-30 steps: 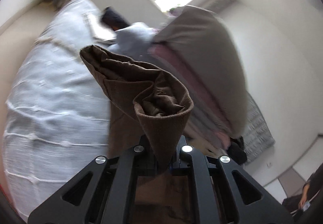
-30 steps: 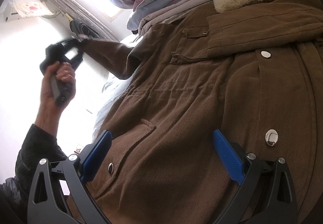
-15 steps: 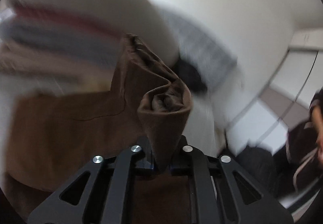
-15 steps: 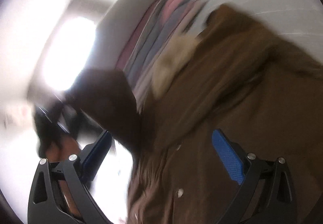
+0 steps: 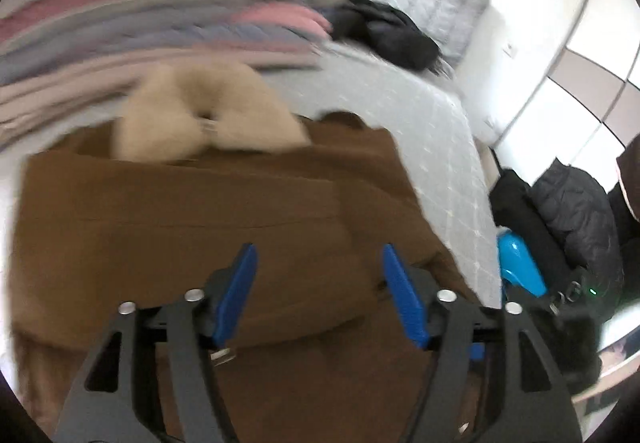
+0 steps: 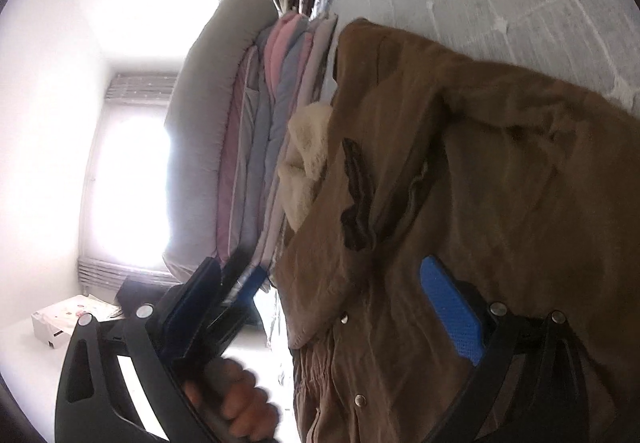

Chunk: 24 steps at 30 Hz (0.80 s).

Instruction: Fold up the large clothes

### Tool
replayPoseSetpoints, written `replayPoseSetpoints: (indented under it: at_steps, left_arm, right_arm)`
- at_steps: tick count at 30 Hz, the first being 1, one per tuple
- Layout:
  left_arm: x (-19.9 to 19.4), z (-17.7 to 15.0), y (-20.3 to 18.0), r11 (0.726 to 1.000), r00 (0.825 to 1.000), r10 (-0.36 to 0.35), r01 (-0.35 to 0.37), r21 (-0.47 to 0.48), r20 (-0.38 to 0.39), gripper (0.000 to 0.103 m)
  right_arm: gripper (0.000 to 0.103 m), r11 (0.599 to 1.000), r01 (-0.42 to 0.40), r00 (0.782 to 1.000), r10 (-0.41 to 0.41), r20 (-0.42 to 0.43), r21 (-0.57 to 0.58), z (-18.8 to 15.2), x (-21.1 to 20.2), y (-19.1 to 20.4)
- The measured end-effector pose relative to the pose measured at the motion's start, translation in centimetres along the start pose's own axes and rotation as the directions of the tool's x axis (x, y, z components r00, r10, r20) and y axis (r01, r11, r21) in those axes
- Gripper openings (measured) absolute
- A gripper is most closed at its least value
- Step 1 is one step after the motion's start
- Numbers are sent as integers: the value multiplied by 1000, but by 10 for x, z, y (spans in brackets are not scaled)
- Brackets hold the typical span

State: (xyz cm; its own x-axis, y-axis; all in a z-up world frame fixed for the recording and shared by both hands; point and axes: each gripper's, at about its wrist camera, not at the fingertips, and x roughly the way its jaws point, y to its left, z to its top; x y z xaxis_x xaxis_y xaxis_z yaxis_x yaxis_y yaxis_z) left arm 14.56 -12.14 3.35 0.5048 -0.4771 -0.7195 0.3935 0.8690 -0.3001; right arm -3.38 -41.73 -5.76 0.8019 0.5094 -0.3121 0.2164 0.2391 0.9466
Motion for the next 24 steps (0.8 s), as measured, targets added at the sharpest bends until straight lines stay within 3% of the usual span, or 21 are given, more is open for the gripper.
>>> replayPoseSetpoints:
  at_steps: [2,5,8,11,12,14,17,19,22,24]
  left_arm:
    - [-31,-9,31,999,1000,26,-25,-46,12,65]
    - [-76,-51,82,986,997,79,-75,-149,21,70]
    - [-111,-114,143,945,993,110,-94,-313,31,74]
    - [-122,-152,184,879,992,125,-112,-464,-4,73]
    - [-124,-154,188,872,994,109,-97,-480,-3,73]
    - [-135,-153,187,899,993,112,-86,-430,34,74]
    - [-148,-149,184,911,988,136,-97,-401,70,74]
    - [-153,-148,185,910,990,113,-70,-408,82,74]
    - [-155,-146,183,916,992,94,-52,-399,87,74]
    - [-158,-149,184,918,993,87,-47,-394,85,74]
  right_arm:
    - [96,1000,13,1000,-13,-13,-13,-6,14,6]
    - [96,998,-13,998,9,-58,-63,-8,32,20]
    - [96,986,-50,992,32,-119,-159,-7,53,49]
    - [96,955,5,993,-39,-109,-296,10,74,77]
    - [96,941,33,991,-75,-114,-337,19,85,84]
    - [96,905,131,971,-199,-132,-404,41,119,87]
    - [96,847,242,917,-359,-174,-474,63,166,74]
    - [96,857,249,898,-379,-225,-451,73,186,57]
    - [95,847,223,889,-380,-256,-483,76,204,51]
    - [70,829,203,886,-382,-264,-521,73,211,54]
